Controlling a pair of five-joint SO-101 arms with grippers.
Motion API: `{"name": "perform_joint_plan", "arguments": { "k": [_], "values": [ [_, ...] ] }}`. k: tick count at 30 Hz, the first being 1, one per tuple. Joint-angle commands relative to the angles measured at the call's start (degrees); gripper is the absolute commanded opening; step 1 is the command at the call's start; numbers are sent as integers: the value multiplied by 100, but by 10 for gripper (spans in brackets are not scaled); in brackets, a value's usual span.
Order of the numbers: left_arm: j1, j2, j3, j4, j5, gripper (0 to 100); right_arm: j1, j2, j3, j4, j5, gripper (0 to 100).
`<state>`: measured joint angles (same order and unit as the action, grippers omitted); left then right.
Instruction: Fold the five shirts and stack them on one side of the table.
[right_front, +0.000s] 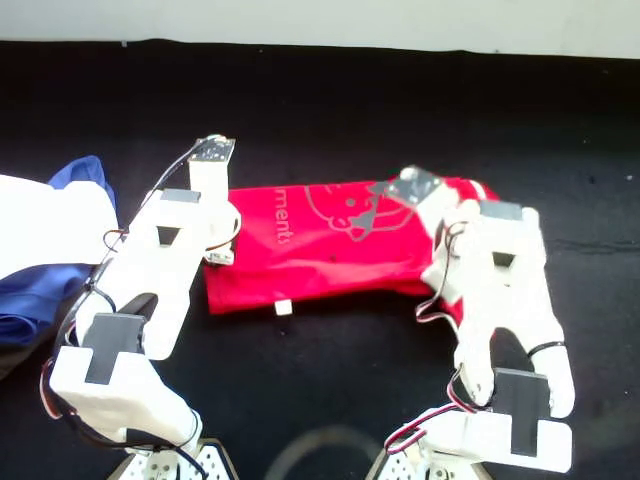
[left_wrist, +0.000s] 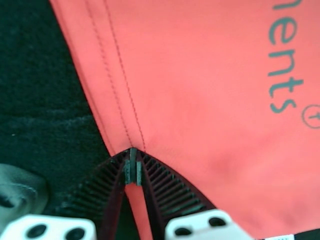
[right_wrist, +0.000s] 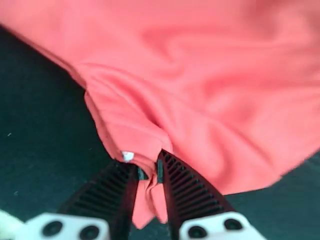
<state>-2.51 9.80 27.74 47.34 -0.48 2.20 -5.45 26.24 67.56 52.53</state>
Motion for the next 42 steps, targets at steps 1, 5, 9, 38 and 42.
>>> {"name": "perform_joint_plan", "arguments": {
  "k": [1, 5, 9, 38, 42],
  "values": [
    [-84, 57, -66, -26, 53, 10, 48, 259, -945, 40, 18, 5],
    [-84, 57, -66, -26, 53, 10, -22, 989, -2079, 84, 18, 5],
    [-84, 57, -66, -26, 53, 10, -312, 1727, -2791, 259, 9, 7],
    [-84, 57, -66, -26, 53, 10, -215, 3943, -7679, 2176, -3112, 221],
    [-84, 57, -66, -26, 53, 10, -409, 3960, -8084, 3319, -3112, 177]
  ]
}}
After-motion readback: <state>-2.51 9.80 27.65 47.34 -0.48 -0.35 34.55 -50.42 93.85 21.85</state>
